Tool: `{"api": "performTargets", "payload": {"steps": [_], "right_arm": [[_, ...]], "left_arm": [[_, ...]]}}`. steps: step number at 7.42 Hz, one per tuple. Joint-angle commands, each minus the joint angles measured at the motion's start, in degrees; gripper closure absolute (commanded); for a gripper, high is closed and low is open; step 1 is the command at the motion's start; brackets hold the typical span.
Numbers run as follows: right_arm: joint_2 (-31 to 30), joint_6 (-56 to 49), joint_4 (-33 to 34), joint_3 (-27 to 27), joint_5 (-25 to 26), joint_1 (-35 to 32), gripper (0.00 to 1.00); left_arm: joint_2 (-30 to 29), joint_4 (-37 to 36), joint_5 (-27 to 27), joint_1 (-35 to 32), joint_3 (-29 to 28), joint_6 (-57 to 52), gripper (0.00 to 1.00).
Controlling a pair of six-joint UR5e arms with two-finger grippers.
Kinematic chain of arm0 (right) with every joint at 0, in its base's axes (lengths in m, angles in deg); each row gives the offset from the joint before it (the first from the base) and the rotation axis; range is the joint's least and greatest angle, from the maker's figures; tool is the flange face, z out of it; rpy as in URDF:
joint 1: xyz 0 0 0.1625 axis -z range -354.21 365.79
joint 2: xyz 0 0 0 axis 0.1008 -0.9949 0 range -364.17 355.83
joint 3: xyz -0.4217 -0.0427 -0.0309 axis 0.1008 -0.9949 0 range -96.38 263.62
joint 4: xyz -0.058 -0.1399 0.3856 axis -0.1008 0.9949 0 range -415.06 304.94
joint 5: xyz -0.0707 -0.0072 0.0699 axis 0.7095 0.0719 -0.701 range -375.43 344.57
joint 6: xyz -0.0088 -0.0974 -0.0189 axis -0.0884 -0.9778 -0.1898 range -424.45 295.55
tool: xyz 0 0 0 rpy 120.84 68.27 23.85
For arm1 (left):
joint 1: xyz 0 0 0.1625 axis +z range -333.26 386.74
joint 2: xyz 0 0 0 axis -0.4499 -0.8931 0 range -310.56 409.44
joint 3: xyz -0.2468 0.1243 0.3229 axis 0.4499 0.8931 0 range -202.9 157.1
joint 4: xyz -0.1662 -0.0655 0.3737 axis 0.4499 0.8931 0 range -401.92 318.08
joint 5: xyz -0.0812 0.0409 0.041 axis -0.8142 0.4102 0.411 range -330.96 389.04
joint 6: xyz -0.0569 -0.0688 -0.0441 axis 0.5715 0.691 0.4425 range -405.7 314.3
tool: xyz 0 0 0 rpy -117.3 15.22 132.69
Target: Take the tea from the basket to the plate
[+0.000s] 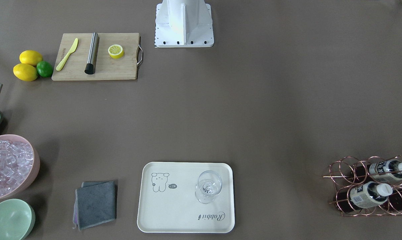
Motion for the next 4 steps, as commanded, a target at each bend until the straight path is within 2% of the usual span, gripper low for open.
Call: {"api": "performTargets", "payload": {"steps": [1,4], "right_arm": [[0.00,0.00,0.00,0.00,0.00,0.00,0.00],[0.09,0.00,0.00,0.00,0.00,0.00,0.00]], "left_arm": [[-7.39,0.40,0.08,2.27,-9.52,-8.42,0.06],[-6.00,2.93,0.08,3.68,-10.85,-10.63,0.07]]}}
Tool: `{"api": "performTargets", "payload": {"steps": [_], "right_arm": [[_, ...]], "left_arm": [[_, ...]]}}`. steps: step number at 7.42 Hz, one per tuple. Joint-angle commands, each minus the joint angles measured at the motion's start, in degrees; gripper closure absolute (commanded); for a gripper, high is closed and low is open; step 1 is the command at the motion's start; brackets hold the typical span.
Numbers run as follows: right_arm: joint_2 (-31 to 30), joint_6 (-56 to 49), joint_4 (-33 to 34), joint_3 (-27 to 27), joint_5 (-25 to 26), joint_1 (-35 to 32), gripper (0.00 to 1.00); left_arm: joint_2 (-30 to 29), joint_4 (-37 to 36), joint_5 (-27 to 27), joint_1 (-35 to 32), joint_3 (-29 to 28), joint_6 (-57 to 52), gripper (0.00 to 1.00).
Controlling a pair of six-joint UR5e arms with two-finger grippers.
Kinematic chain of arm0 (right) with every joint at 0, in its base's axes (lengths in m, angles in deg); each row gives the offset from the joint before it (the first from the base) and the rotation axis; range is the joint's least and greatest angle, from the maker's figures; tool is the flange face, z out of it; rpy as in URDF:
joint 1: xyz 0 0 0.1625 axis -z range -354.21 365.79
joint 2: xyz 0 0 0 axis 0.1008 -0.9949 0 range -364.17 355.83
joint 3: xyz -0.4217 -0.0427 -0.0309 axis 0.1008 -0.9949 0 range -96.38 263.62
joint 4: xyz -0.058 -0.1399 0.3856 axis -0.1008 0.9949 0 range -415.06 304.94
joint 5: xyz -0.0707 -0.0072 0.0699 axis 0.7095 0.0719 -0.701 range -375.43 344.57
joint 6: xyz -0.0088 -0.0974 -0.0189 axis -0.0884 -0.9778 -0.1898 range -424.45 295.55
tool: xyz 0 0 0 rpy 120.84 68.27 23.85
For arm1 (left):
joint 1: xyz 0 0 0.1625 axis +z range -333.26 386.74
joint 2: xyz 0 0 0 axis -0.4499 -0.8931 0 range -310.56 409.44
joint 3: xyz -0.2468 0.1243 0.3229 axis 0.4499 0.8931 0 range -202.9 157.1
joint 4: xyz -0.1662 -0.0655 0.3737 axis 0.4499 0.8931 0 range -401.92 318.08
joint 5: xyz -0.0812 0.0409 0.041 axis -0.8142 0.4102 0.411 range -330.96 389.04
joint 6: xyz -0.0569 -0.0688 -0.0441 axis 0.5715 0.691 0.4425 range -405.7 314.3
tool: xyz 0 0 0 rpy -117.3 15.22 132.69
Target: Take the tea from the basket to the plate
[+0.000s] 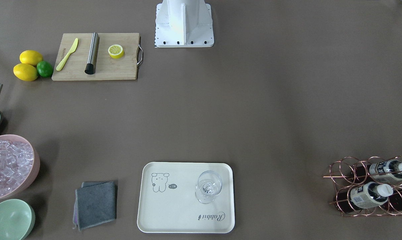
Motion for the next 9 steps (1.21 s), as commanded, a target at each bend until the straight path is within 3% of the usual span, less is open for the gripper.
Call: {"api": "performTargets", "payload": {"steps": [1,3,4,7,9], "right_arm": [[0.05,0.00,0.00,0.00,0.00,0.00,0.00],[-0.04,0.00,0.00,0.00,-0.09,0.00,0.00],[-0.04,0.00,0.00,0.00,0.00,0.00,0.00],[-0.04,0.09,0.00,0.00,0.00,0.00,0.00],[0.05,0.09,0.00,-0.09,0.00,0.00,0.00]], "left_arm": [[1.08,2.50,0.00,0.76,-2.36,-1.11,0.09],[2.22,4.26,0.00,0.84,-2.90,-1.20,0.12],[2.84,4.35,0.00,0.84,-2.64,-0.85,0.20],[5.38,4.18,0.00,0.84,1.12,-0.67,0.56],[5.83,3.66,-0.09,0.84,3.06,0.03,0.90]]}}
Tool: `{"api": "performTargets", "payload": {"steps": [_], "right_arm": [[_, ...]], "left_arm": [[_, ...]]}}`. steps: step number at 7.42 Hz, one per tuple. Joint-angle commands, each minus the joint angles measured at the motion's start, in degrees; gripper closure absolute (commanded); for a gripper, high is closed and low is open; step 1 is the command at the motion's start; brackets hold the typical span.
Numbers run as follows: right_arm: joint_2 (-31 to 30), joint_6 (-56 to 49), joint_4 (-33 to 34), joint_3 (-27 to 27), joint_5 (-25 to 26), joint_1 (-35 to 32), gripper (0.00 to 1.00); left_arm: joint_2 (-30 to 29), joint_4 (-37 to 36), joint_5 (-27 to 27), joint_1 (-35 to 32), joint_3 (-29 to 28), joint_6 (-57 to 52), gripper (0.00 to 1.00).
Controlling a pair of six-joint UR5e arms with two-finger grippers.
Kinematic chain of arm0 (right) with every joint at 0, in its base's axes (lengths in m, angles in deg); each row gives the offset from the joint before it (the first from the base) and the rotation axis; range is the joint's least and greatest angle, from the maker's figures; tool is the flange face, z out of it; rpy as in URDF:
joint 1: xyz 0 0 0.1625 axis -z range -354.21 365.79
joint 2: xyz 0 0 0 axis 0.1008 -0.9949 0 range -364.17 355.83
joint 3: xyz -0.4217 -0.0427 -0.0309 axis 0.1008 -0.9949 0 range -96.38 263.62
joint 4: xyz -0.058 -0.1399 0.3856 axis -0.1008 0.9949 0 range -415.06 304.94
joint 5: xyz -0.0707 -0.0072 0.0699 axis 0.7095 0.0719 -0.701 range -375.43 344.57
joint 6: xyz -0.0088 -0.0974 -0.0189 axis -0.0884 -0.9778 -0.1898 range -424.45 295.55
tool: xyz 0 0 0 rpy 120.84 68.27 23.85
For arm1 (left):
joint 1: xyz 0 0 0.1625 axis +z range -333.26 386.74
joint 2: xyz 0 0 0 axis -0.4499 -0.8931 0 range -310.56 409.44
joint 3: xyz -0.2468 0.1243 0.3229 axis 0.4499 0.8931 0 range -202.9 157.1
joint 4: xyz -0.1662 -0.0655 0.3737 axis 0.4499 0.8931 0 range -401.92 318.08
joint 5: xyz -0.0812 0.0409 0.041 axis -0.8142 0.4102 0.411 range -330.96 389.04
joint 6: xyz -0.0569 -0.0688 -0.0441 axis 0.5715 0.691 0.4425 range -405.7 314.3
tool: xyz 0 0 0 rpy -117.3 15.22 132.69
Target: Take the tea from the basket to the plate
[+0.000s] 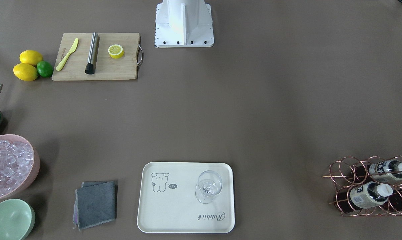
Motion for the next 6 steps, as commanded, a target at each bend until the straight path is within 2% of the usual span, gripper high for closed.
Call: {"api": "performTargets", "payload": {"steps": [1,3,4,6], "right_arm": [[0.05,0.09,0.00,-0.09,0.00,0.00,0.00],[0.05,0.09,0.00,0.00,0.00,0.00,0.00],[0.05,0.10,0.00,-0.09,0.00,0.00,0.00],[0.05,0.09,0.00,-0.09,0.00,0.00,0.00]], "left_arm": [[0.63,-0.58,-0.17,0.00,2.59,1.16,0.92],[0.63,-1.37,-0.43,0.00,4.35,3.96,1.00],[0.54,-3.38,-0.43,0.00,6.36,5.29,1.00],[0.54,-10.39,-0.43,0.09,14.16,7.74,1.00]]}}
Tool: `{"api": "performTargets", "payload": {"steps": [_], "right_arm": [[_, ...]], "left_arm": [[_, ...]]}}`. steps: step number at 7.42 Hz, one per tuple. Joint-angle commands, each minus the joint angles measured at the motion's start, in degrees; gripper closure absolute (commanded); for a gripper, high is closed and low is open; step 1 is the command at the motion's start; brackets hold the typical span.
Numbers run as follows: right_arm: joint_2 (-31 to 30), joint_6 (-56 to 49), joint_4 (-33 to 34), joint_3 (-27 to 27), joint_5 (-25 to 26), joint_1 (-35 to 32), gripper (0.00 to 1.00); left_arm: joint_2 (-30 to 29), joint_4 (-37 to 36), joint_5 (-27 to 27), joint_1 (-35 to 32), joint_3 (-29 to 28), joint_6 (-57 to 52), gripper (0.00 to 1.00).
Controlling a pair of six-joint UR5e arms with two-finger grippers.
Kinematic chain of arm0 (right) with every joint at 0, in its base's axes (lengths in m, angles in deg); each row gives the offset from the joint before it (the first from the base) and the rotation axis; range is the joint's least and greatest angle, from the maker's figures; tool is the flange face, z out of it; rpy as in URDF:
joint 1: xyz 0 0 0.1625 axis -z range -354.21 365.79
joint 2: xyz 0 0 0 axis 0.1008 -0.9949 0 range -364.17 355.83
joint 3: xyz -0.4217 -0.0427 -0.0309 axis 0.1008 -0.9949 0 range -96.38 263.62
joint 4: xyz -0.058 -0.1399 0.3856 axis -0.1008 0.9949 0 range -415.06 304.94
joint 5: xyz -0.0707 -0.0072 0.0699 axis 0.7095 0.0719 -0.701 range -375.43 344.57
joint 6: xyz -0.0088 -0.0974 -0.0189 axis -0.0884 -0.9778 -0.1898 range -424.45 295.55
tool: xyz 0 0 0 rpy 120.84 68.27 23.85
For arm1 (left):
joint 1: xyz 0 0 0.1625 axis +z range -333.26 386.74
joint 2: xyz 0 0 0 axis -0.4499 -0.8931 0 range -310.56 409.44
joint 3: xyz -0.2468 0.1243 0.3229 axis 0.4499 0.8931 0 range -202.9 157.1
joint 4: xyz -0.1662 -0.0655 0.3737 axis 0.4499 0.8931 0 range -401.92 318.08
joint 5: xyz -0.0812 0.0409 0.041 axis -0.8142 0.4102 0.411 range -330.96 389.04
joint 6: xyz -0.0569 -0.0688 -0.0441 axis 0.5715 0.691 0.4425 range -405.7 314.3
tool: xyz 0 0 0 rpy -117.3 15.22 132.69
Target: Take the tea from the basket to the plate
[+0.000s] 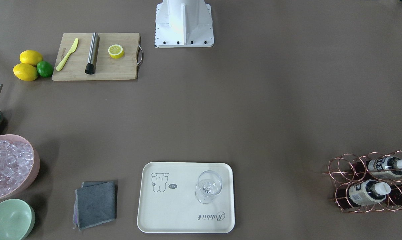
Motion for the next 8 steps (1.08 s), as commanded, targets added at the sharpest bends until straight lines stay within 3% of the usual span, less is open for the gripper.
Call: {"api": "performTargets", "payload": {"steps": [1,8], "right_arm": [[0.00,-0.05,0.00,-0.05,0.00,0.00,0.00],[0.00,0.04,0.00,0.04,0.00,0.00,0.00]], "left_arm": [[-0.12,-6.99,-0.01,0.26,9.85,5.31,1.00],[-0.73,-8.15,0.69,16.84,31.92,26.83,1.00]]}}
